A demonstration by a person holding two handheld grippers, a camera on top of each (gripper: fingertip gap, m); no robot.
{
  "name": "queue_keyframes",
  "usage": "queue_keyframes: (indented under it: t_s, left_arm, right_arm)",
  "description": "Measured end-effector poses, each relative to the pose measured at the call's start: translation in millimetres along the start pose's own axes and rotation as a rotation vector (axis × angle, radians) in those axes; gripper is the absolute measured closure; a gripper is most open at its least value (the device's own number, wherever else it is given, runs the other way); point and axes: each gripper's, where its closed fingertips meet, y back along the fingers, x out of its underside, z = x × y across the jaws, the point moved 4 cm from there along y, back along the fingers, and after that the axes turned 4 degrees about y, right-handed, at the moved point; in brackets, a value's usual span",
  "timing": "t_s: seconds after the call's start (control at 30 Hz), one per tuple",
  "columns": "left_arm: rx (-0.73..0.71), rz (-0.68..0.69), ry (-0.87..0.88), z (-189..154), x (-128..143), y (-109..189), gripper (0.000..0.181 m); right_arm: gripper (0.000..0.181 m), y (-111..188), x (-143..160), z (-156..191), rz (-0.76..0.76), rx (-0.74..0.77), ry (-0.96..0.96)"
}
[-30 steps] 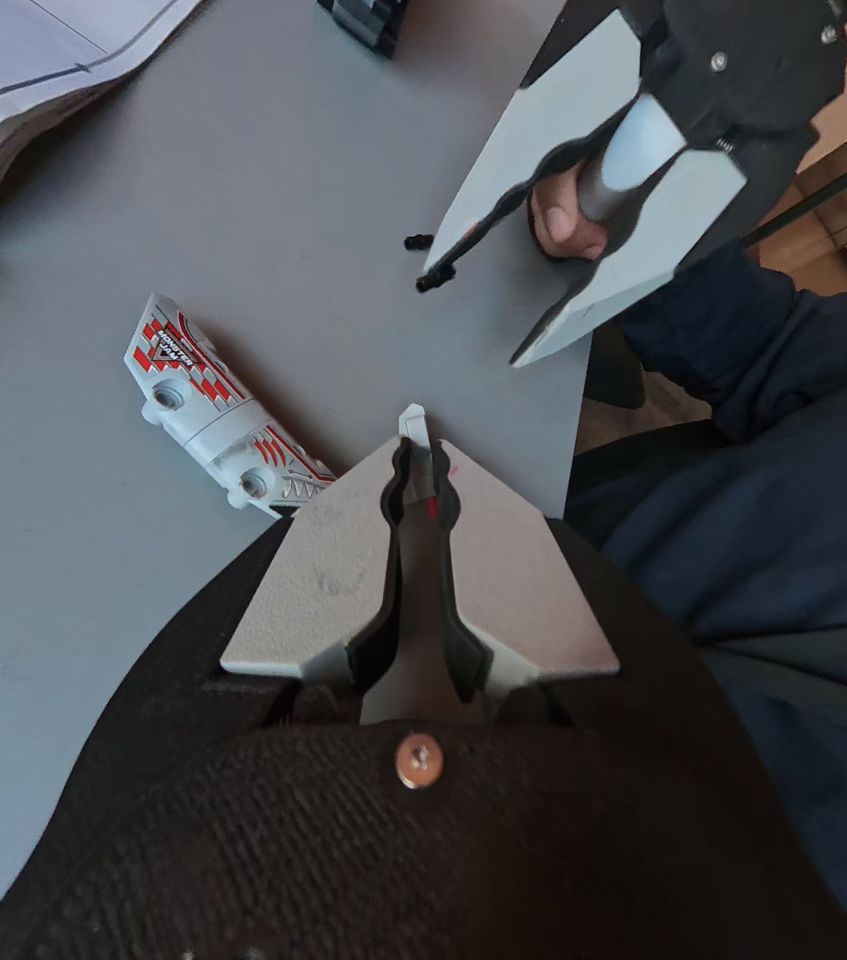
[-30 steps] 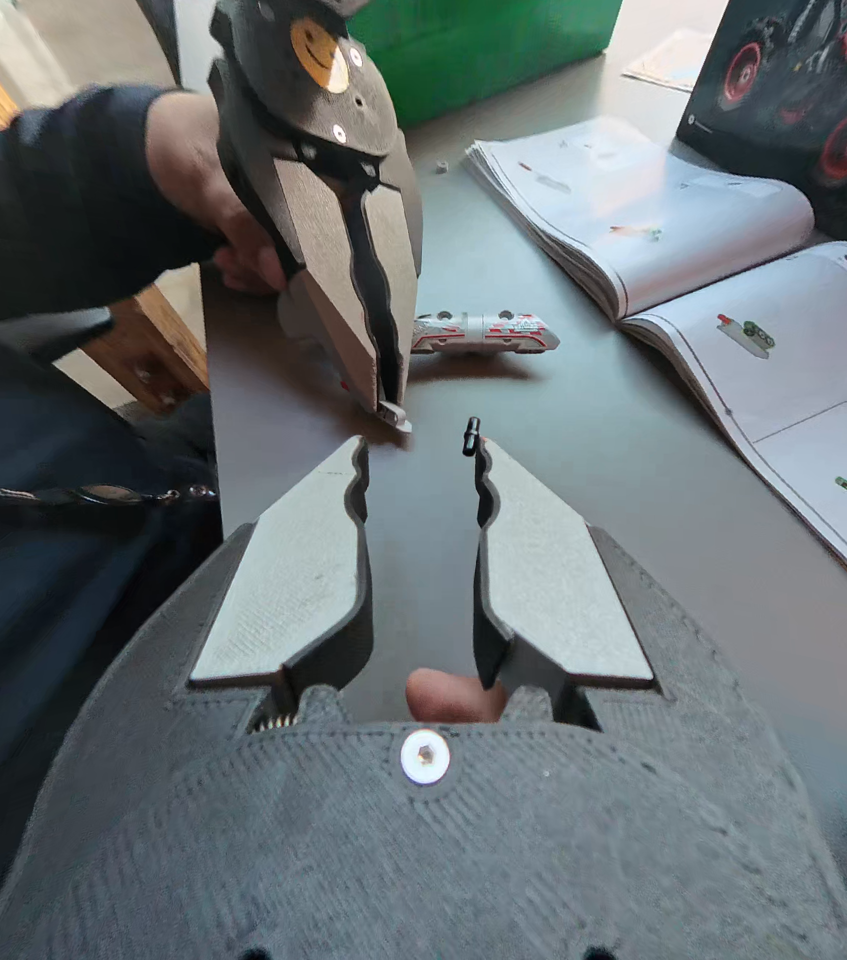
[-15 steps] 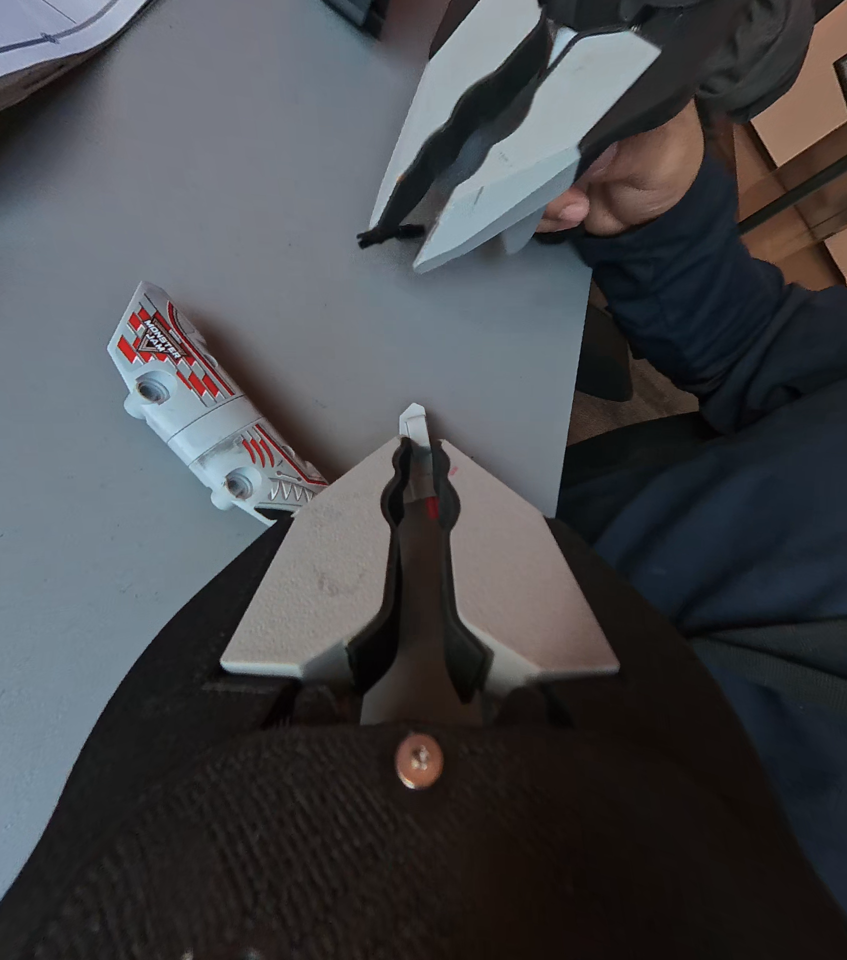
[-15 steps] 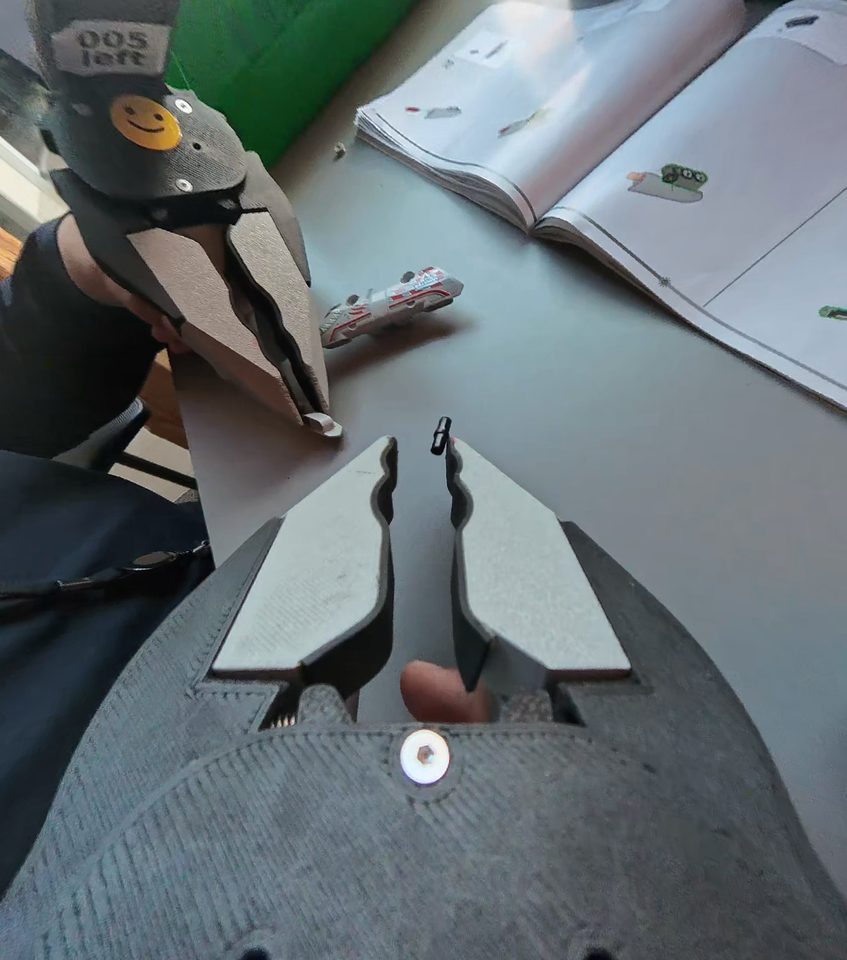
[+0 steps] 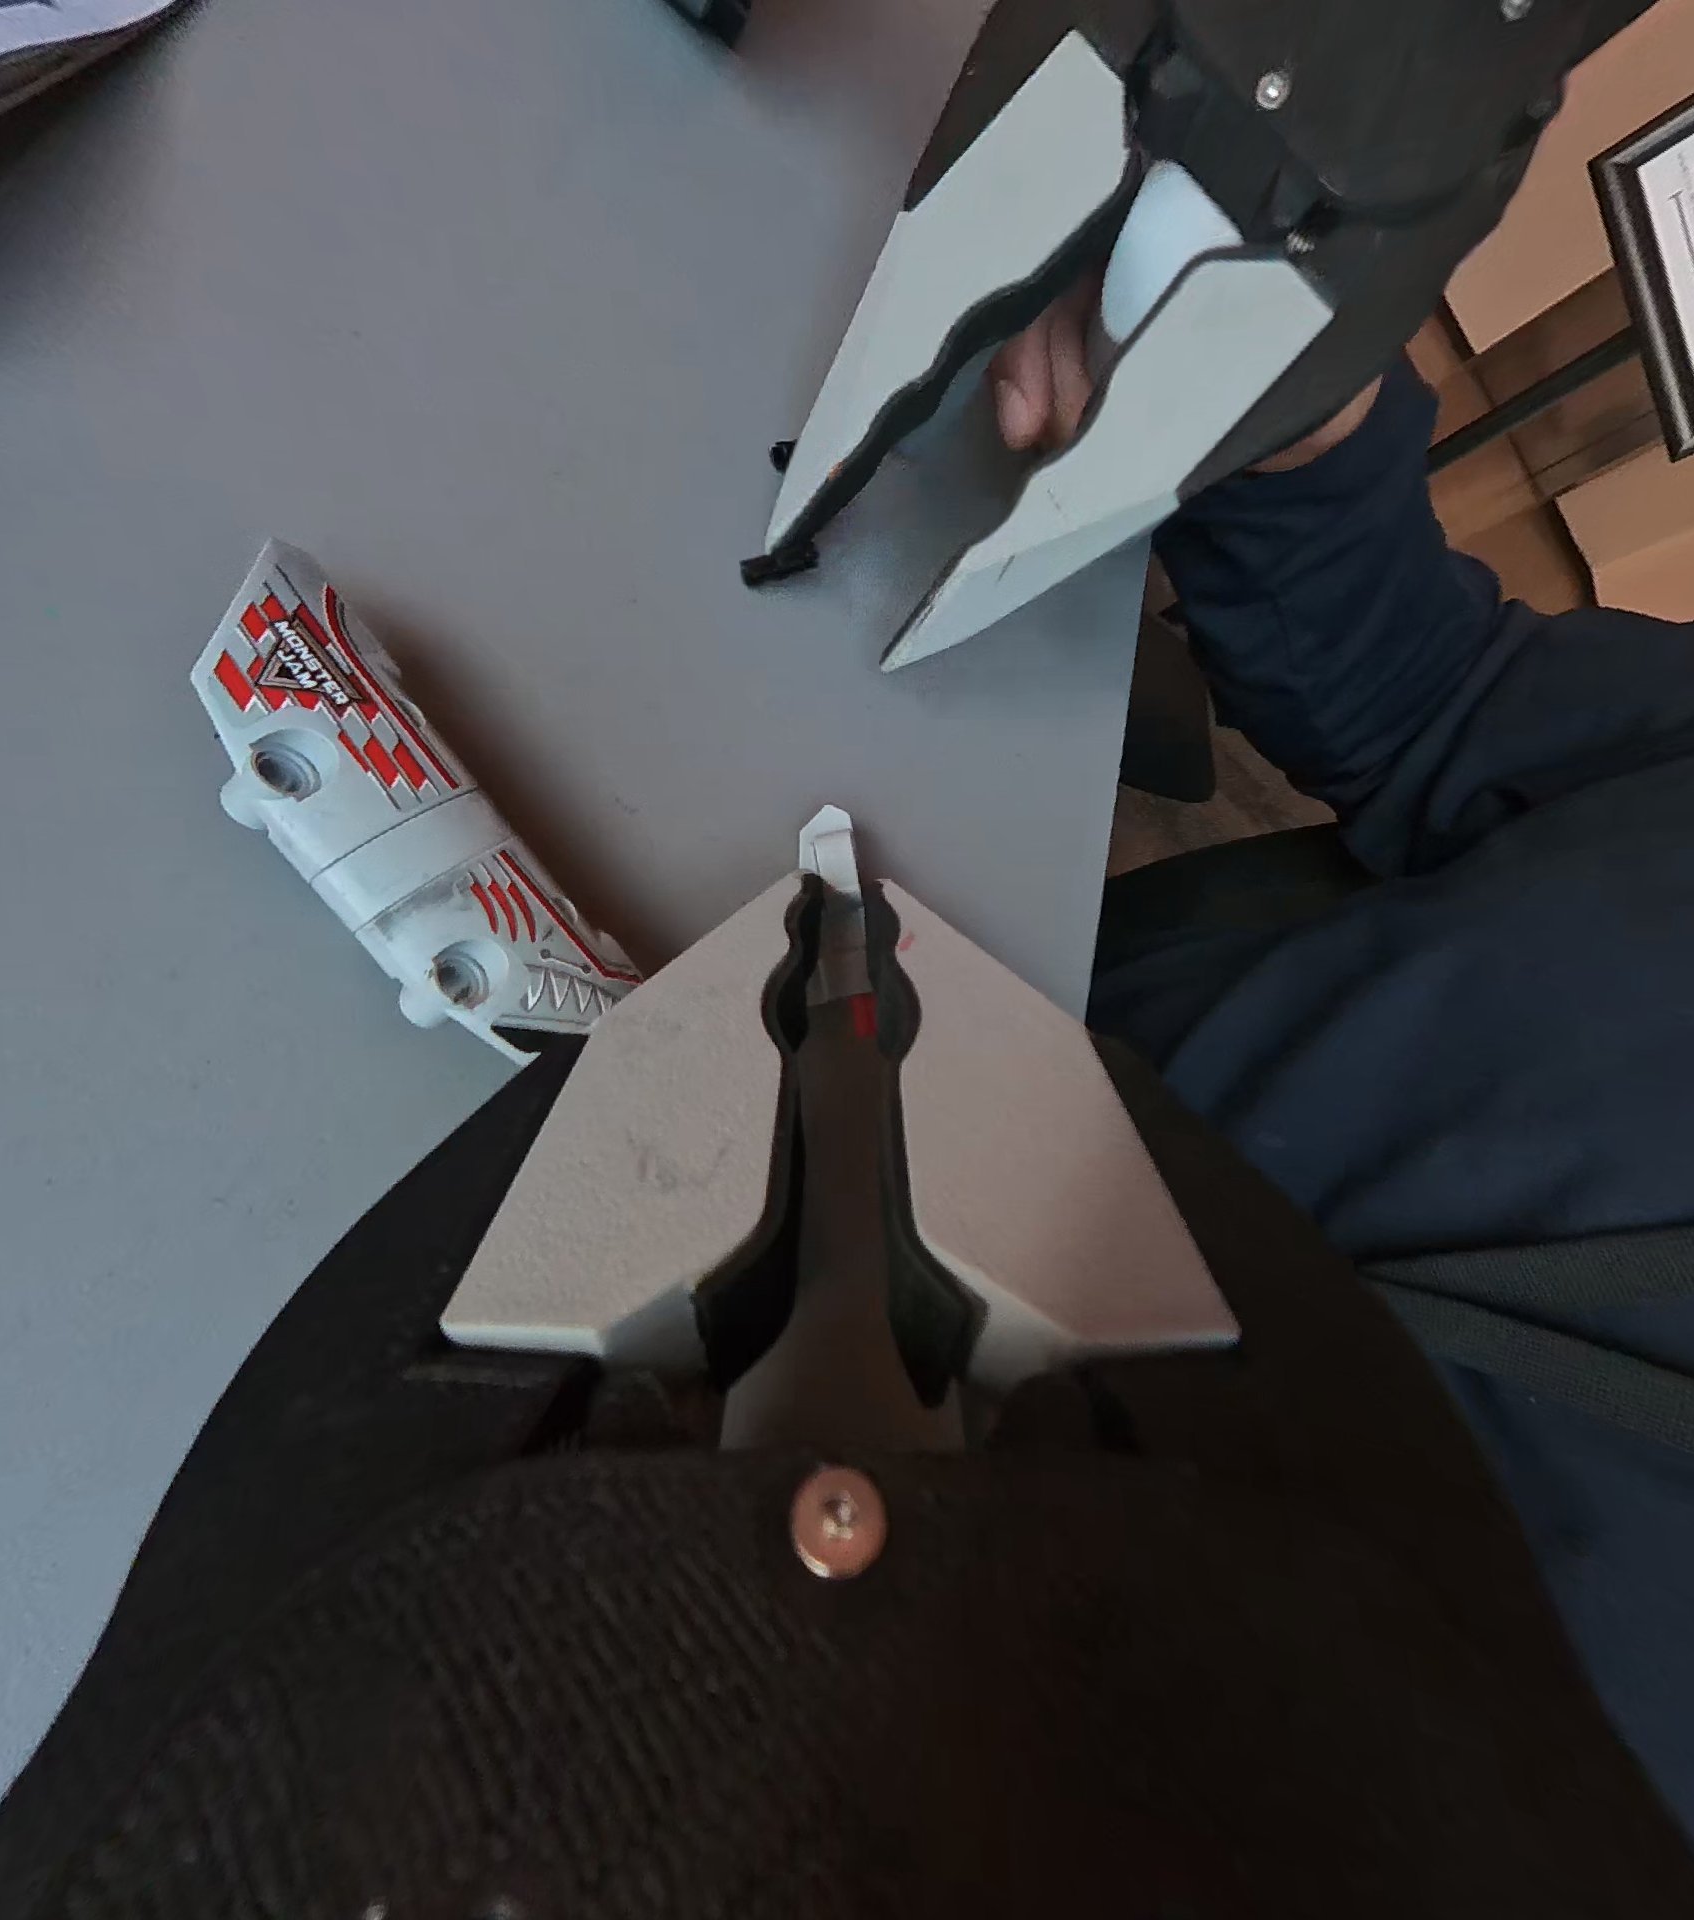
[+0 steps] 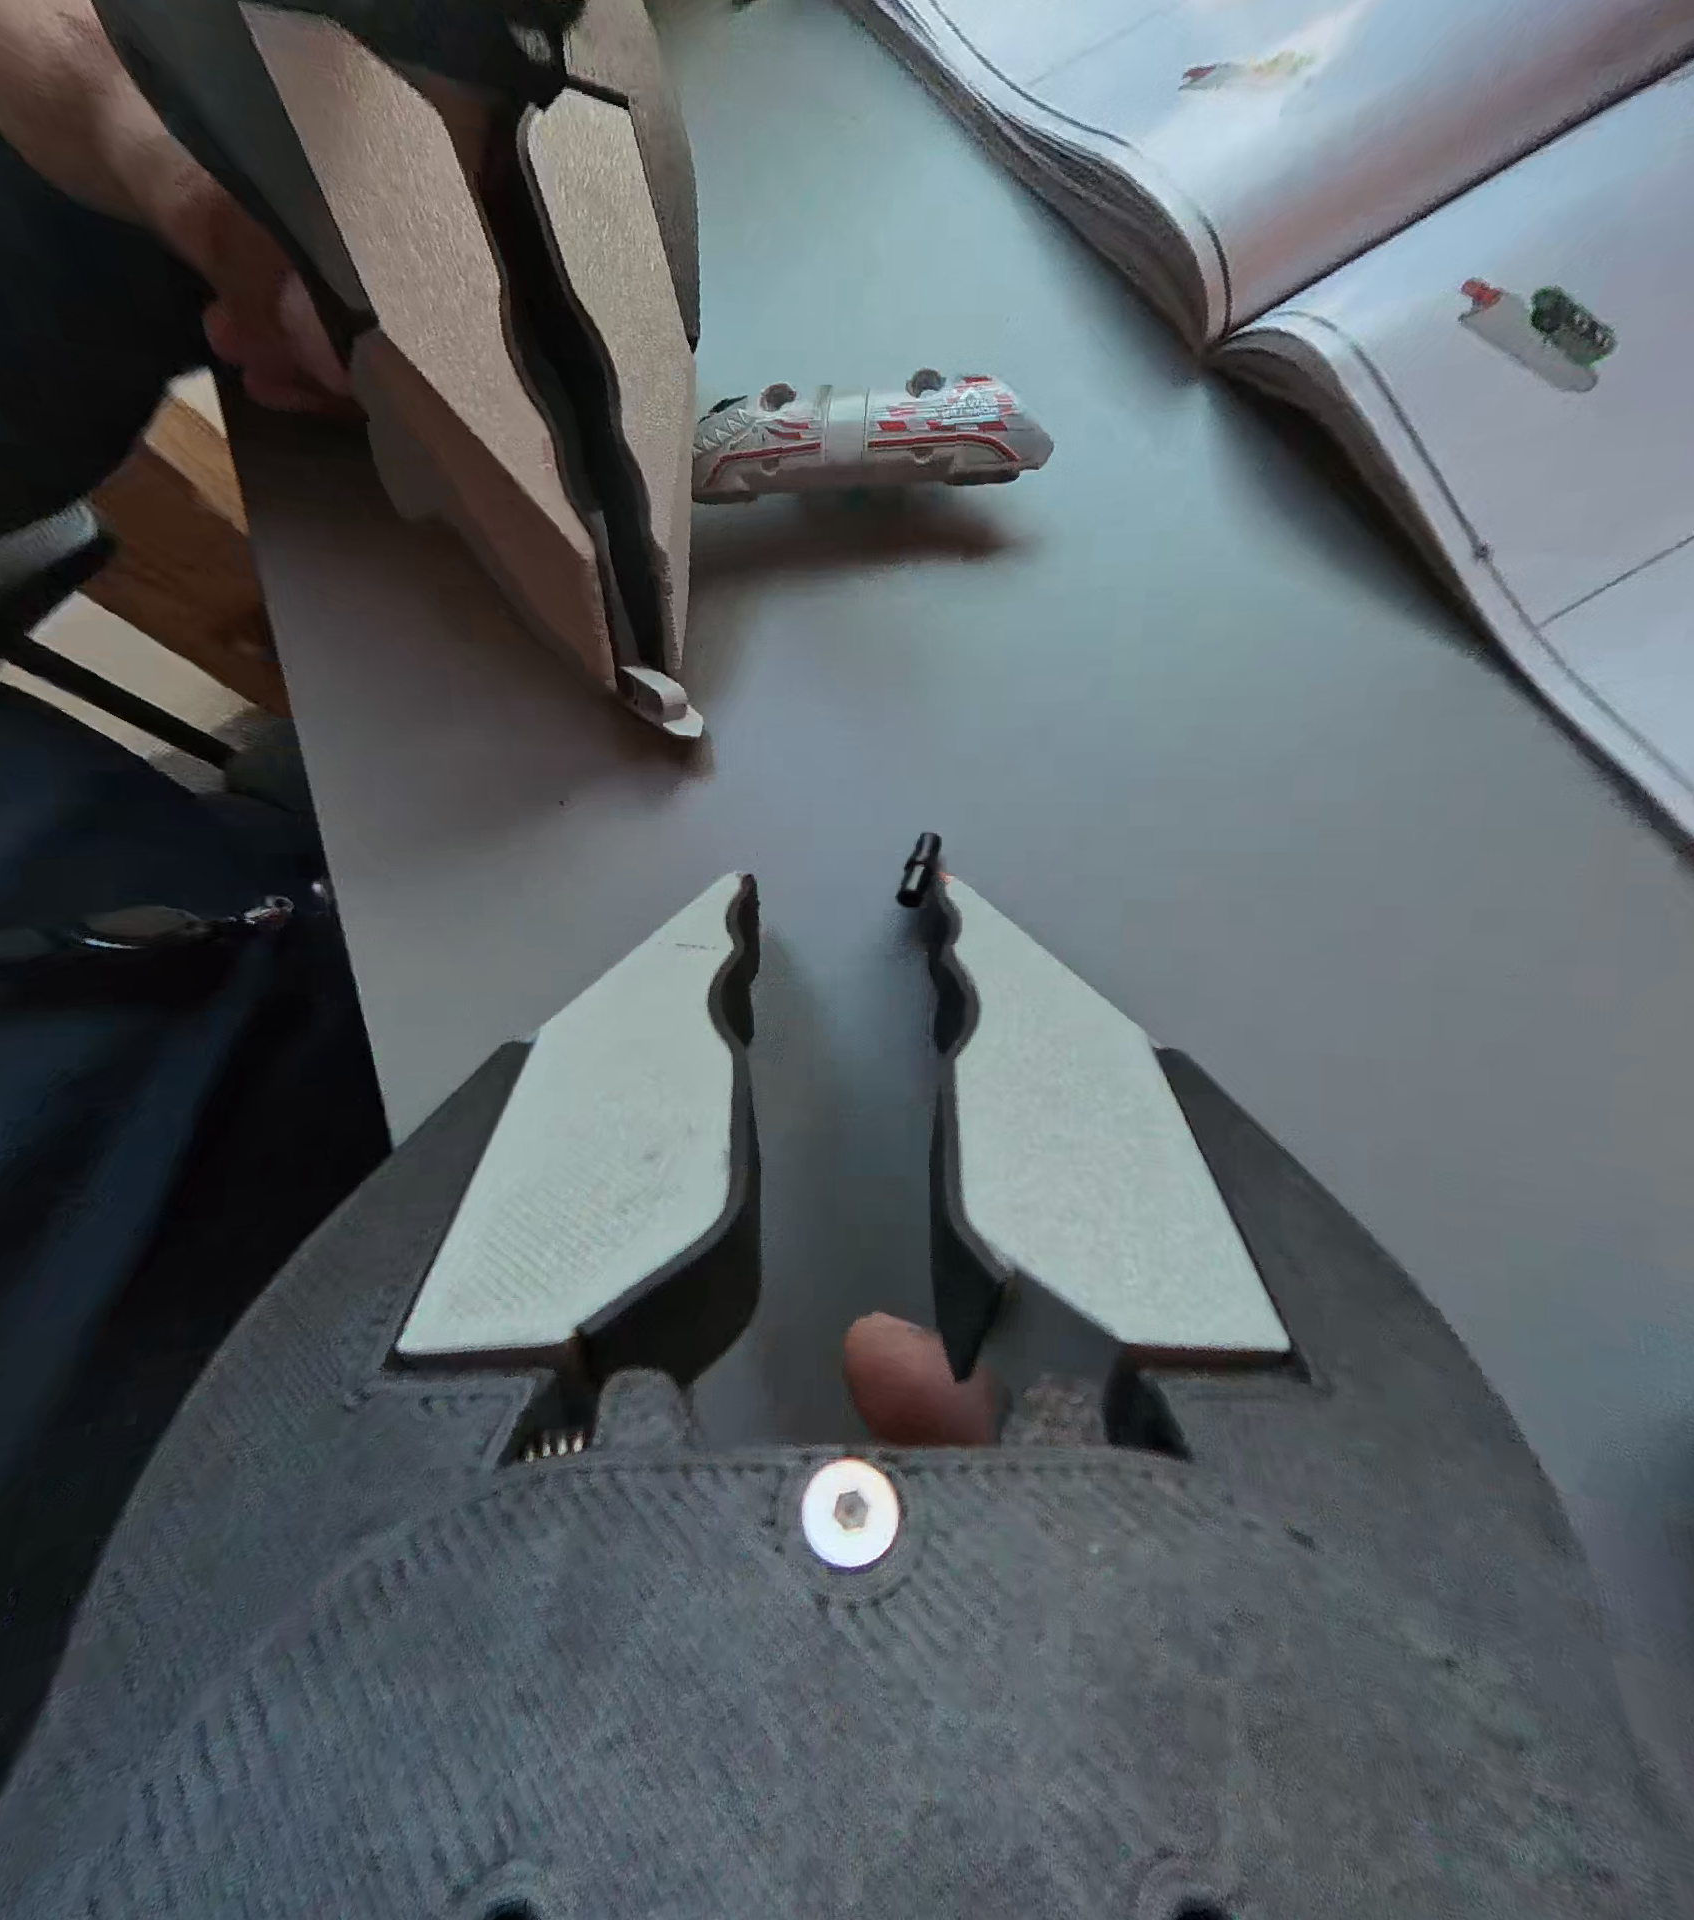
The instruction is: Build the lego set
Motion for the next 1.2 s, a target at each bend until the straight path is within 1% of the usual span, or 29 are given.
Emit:
queue_keyframes:
  t_s: [0.07, 0.1, 0.13, 0.2, 0.27, 0.33, 0.4, 0.43, 0.47, 0.53, 0.6, 0.63, 0.7, 0.8, 0.83, 0.9, 0.93, 0.97, 1.0, 1.07, 1.13, 1.2]
  left_arm:
    - [0.000, 0.000, 0.000, 0, 0, 0, 0.176]
    - [0.000, -0.001, -0.001, 0, 0, 0, 0.176]
    - [0.000, -0.001, -0.001, 0, 0, 0, 0.176]
    - [0.000, -0.002, -0.002, 0, 0, 0, 0.176]
    - [-0.002, -0.003, -0.005, 0, 0, 0, 0.176]
    - [-0.004, -0.004, -0.007, 0, 0, 0, 0.176]
    - [-0.004, -0.004, -0.007, 0, 0, 0, 0.176]
    - [-0.003, -0.004, -0.007, 0, 0, 0, 0.176]
    - [-0.002, -0.004, -0.007, 0, 0, 0, 0.176]
    - [-0.005, -0.004, -0.009, -1, 0, 0, 0.176]
    - [-0.006, -0.004, -0.011, -1, 0, 0, 0.176]
    - [-0.004, -0.004, -0.010, -1, 0, 0, 0.176]
    - [0.001, -0.001, -0.012, -2, 1, -1, 0.176]
    - [0.001, 0.003, -0.016, -3, 2, -1, 0.176]
    - [0.004, 0.002, -0.013, -3, 1, -1, 0.176]
    - [0.004, 0.002, -0.013, -3, 1, -1, 0.176]
    - [0.004, 0.002, -0.013, -3, 1, -1, 0.176]
    - [0.004, 0.002, -0.013, -3, 1, -1, 0.176]
    - [0.005, 0.002, -0.012, -3, 1, -1, 0.176]
    - [0.004, 0.002, -0.011, -3, 1, -1, 0.176]
    - [0.007, 0.001, -0.006, -4, 1, -2, 0.176]
    - [0.023, 0.013, -0.004, -5, 3, -3, 0.176]
  right_arm:
    - [0.144, 0, 1, 3, 0.027, 0.049, 0.092]
    - [0.148, 0, 1, 4, 0.037, 0.080, 0.126]
    - [0.158, 0, 0, 6, 0.036, 0.095, 0.144]
    - [0.162, -1, 2, 14, 0.034, 0.037, 0.128]
    - [0.152, 3, 3, 12, 0.032, 0.055, 0.124]
    - [0.152, 11, -2, 11, 0.000, 0.072, 0.136]
    - [0.149, 9, 5, 9, 0.058, 0.081, 0.146]
    - [0.154, 7, 7, 7, 0.080, 0.109, 0.160]
    - [0.154, 7, 6, 7, 0.070, 0.120, 0.172]
    - [0.154, 9, 1, 11, 0.032, 0.099, 0.163]
    - [0.148, 5, 6, 12, 0.071, 0.090, 0.155]
    - [0.150, 5, 6, 12, 0.082, 0.107, 0.171]
    - [0.156, 9, -1, 17, 0.034, 0.110, 0.192]
    - [0.147, 4, 7, 12, 0.077, 0.103, 0.171]
    - [0.148, 6, 6, 14, 0.082, 0.109, 0.191]
    - [0.154, 11, -3, 22, 0.043, 0.124, 0.262]
    - [0.149, 9, -1, 27, 0.067, 0.105, 0.274]
    - [0.149, 5, 6, 26, 0.127, 0.106, 0.278]
    - [0.149, 3, 7, 26, 0.135, 0.113, 0.283]
    - [0.149, 7, 1, 25, 0.097, 0.132, 0.281]
    - [0.149, 11, -9, 32, 0.022, 0.087, 0.277]
    - [0.148, 7, -14, 44, -0.025, 0.039, 0.326]
